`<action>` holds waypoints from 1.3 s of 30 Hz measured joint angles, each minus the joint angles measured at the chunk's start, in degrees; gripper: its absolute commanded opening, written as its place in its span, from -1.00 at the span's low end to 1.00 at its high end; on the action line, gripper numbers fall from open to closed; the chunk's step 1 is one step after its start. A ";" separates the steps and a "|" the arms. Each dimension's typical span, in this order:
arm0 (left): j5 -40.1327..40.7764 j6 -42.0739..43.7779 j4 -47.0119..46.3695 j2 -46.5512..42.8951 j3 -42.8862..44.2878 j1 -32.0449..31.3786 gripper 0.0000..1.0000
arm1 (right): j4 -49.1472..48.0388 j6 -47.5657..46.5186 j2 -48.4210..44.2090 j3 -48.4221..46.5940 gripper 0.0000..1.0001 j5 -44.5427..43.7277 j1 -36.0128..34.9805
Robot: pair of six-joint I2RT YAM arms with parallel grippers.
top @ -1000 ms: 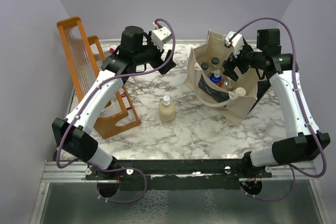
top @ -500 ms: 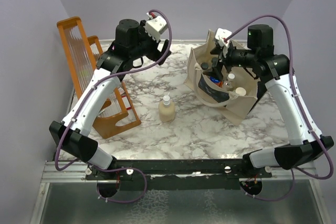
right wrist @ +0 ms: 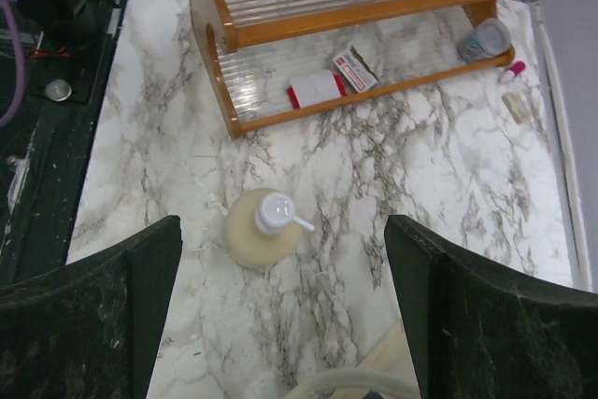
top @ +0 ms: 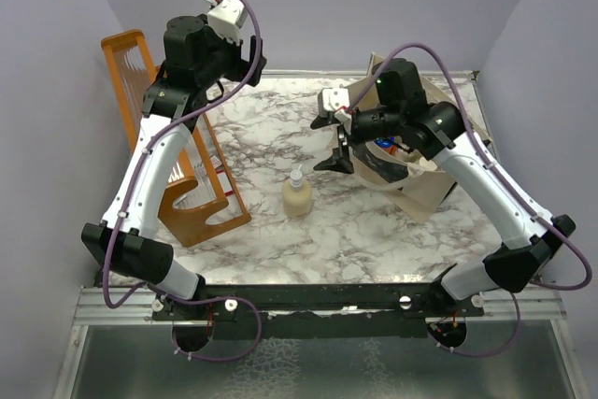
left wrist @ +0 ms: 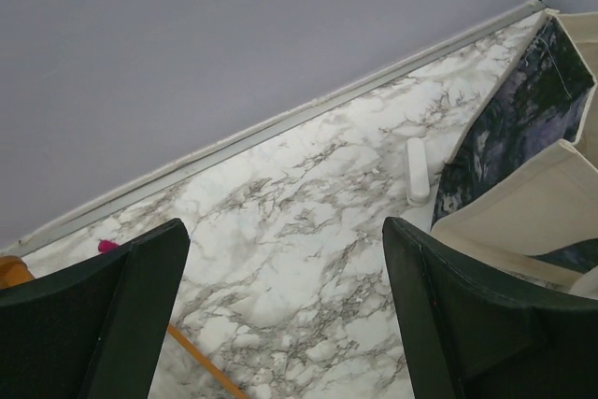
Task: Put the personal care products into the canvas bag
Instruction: Place the care product in the canvas bag, then pick up the care product from the center of the board.
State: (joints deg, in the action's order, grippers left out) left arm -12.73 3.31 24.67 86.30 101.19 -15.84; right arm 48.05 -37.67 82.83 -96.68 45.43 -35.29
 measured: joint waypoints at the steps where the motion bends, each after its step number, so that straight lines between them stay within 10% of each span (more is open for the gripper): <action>1: 0.15 -0.61 -0.02 0.02 0.24 0.46 0.75 | -0.04 -0.24 0.81 0.00 0.78 -0.11 -1.31; 39: 0.28 -3.41 -1.09 0.07 2.51 4.20 0.82 | -9.94 -2.67 12.33 6.78 0.63 -3.17 -8.70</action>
State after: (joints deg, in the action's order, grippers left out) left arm -12.45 -0.10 23.57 86.37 103.70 -11.64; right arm 38.11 -40.34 95.15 -89.91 42.26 -43.99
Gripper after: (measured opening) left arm 0.908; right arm 0.841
